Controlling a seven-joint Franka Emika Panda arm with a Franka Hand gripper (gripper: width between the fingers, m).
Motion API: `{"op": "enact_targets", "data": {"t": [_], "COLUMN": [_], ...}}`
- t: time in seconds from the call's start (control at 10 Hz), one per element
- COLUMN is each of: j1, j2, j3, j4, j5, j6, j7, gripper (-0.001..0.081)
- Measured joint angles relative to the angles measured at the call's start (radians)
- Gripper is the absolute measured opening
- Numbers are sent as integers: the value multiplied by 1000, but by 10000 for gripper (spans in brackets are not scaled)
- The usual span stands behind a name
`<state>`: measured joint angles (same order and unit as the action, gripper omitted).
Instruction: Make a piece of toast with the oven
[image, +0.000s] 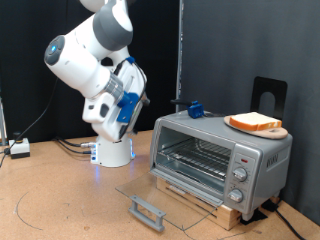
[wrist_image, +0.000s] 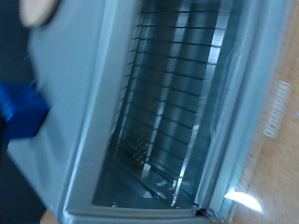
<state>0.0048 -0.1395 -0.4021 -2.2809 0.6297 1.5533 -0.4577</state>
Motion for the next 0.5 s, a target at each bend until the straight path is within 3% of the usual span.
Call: {"op": "enact_targets", "data": {"t": [0.2,0.4,0.5], "j1": [20,34,32], "j2": [-50,-112,-108], "j3": [29,71,69], "j4": [-4,-22,-22], "j5": [-47,-139,-121], "j6": [-26,-23,-23], "j7": [-155,-202,-187], "gripper": [809,809,809]}}
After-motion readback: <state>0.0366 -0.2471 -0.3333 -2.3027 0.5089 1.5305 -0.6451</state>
